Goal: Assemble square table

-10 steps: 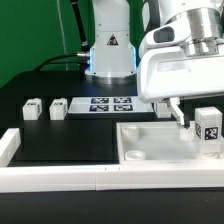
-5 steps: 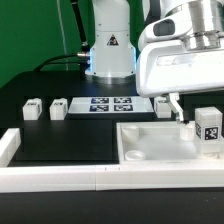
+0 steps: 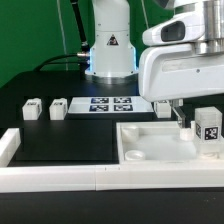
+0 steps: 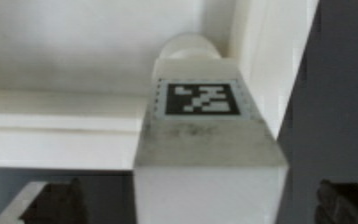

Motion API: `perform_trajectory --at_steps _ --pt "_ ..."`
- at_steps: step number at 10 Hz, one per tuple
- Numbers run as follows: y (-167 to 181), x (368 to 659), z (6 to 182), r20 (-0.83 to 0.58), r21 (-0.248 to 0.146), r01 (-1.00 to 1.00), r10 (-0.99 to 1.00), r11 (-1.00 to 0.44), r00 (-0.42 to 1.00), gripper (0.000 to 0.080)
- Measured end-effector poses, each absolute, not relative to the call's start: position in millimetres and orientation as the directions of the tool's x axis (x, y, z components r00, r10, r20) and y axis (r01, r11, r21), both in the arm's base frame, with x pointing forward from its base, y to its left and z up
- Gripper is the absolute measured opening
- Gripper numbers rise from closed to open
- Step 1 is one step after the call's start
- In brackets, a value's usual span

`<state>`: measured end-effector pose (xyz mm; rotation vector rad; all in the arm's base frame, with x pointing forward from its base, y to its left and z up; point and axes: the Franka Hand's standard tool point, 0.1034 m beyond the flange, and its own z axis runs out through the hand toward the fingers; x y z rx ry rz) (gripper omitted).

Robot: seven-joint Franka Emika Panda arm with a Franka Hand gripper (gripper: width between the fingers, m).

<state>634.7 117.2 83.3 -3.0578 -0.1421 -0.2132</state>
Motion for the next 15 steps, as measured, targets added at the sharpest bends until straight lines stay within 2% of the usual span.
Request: perform_trajectory --at_steps 1,2,4,5,6,7,9,11,13,15 --pt "117.4 623.4 81.3 -0.020 -0.075 0.089 0.090 -0.993 0.996 0.0649" --pt "119.5 634.4 83.5 0.013 -0.076 0.075 0.074 -0.994 0.997 0.0649" --pt "119.6 632.6 81.6 0.009 -0.076 0.030 0.030 -0.997 1.000 0.0626" --pt "120.0 632.5 81.5 0.005 -0.076 -0.023 -0.024 -0.997 1.000 0.0437" --pt "120.2 632.5 81.4 -0.001 -0.076 -0.091 -0.091 -0.993 0.996 0.0437" --pt "118.2 632.7 81.2 -0.006 -0.074 -0.172 -0.172 -0.982 0.985 0.0290" --pt "117.4 632.7 80.8 -0.014 -0.072 -0.268 -0.268 -0.961 0.963 0.0291" --pt "116.0 633.5 79.8 -0.010 -0.075 -0.471 -0.472 -0.879 0.882 0.0291" --pt "110.9 632.1 78.5 -0.073 -0.099 -0.790 -0.787 -0.606 0.613 0.0291" --pt "107.2 632.0 78.2 -0.134 -0.099 -0.910 -0.901 -0.403 0.414 0.0291"
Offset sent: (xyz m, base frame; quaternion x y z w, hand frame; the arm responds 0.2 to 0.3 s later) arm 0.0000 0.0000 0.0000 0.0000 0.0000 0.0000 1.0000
